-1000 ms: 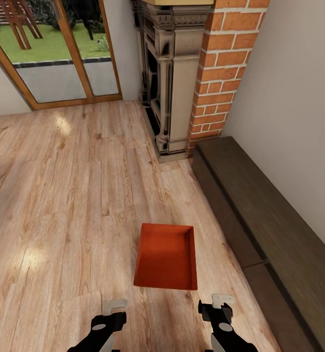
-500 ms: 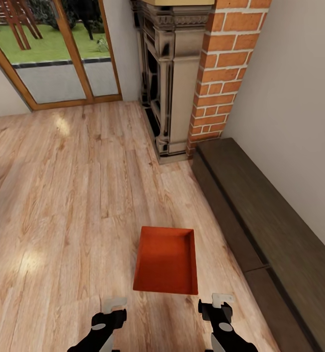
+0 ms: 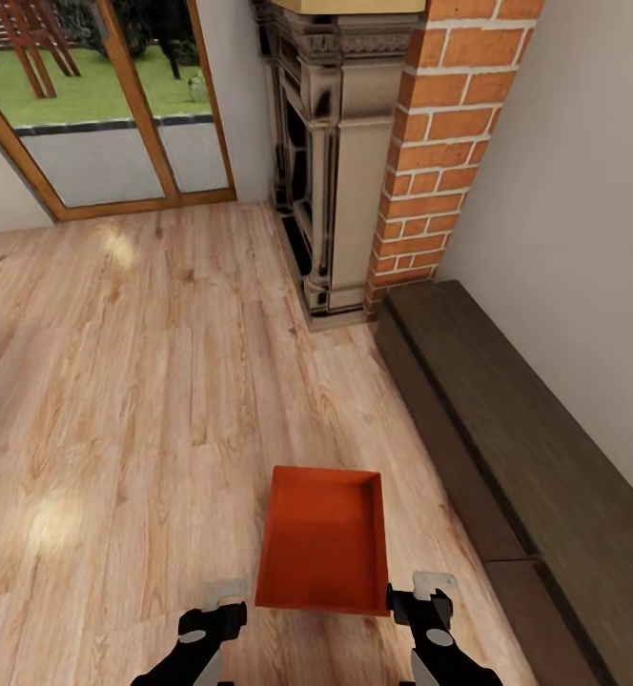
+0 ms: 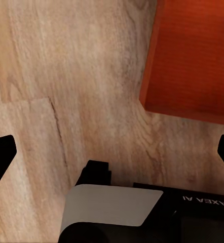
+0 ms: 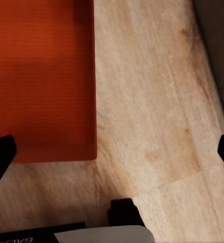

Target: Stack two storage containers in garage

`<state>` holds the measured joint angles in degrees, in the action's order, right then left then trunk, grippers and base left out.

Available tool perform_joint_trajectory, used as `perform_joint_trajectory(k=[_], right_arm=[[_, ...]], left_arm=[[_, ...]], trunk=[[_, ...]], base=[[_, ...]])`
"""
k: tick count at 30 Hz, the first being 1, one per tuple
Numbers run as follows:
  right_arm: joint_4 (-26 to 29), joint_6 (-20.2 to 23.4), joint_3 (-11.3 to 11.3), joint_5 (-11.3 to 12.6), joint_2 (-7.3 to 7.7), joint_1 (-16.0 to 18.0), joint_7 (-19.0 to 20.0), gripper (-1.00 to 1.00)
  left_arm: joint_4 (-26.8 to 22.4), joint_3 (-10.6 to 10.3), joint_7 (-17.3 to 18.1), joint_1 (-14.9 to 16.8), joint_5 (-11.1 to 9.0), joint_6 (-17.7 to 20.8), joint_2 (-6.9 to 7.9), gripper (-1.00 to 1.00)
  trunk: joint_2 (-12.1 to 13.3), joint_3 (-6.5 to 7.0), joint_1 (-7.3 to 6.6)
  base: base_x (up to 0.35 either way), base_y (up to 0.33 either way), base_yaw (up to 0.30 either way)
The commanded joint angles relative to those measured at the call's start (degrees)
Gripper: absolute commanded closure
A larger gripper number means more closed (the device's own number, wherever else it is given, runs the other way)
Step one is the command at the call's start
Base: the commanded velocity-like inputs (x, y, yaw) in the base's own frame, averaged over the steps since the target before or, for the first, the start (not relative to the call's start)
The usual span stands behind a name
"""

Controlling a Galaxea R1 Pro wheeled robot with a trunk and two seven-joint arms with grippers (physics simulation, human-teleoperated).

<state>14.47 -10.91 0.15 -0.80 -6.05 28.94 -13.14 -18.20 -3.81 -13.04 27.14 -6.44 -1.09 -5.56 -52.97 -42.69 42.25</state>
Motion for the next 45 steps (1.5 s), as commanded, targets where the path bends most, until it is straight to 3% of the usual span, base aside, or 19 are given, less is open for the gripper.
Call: perform_joint_trajectory(k=[1, 25, 33, 45], right_arm=[[-0.05, -0.18, 0.02, -0.08, -0.02, 0.04, -0.24, -1.00], [-0.05, -0.52, 0.01, -0.08, -0.13, 0.06, -0.26, -1.00], [-0.05, -0.69, 5.39, 0.34, -0.26, 0.05, 0.54, -1.00], [-0.06, -0.63, 5.73, 0.50, -0.24, 0.01, 0.57, -1.00]], left_arm=[[0.00, -0.41, -0.32, 0.02, -0.60, -0.12, 0.02, -1.00], [0.47, -0.34, 0.29, 0.02, -0.46, -0.05, 0.13, -1.00], [0.76, -0.33, 0.29, 0.02, -0.42, -0.08, 0.20, -1.00], [0.86, -0.32, 0.29, 0.02, -0.42, -0.14, 0.46, -1.00]], trunk=[[-0.03, -0.03, 0.01], [-0.03, -0.03, 0.01], [-0.03, -0.03, 0.01], [-0.03, -0.03, 0.01]], base=[[0.027, 0.000, 0.000], [0.002, 0.000, -0.034], [0.000, 0.000, 0.000], [0.000, 0.000, 0.000]])
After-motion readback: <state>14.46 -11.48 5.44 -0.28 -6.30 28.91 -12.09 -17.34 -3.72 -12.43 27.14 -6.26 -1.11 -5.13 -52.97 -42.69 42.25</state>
